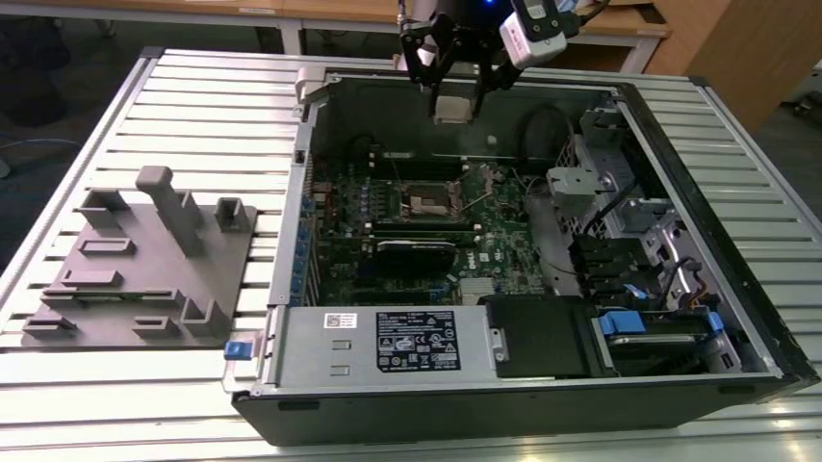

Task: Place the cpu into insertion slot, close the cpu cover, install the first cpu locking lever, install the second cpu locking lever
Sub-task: 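Place the cpu into insertion slot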

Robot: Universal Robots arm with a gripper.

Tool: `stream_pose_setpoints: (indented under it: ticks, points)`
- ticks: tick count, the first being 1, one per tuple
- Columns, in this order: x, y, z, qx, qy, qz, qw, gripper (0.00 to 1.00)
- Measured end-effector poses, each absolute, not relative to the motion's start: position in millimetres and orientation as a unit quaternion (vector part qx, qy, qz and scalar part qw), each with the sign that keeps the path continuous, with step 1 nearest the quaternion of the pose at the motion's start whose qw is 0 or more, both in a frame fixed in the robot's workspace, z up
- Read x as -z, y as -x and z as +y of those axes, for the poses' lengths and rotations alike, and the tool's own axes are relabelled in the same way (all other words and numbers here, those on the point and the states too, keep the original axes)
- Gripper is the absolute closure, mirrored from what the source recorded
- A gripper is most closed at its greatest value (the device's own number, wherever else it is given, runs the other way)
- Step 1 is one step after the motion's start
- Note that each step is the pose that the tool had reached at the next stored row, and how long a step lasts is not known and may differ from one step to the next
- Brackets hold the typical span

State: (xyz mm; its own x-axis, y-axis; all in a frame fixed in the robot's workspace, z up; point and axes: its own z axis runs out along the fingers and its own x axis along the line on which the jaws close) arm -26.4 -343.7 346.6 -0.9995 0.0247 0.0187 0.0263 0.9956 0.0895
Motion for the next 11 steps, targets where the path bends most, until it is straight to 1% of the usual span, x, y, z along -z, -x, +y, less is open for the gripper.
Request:
stream_pose_setpoints:
  ticks: [11]
  points:
    - [-346.3,26.4,-343.6,0.045,0.013,-0.999,0.009,0.46]
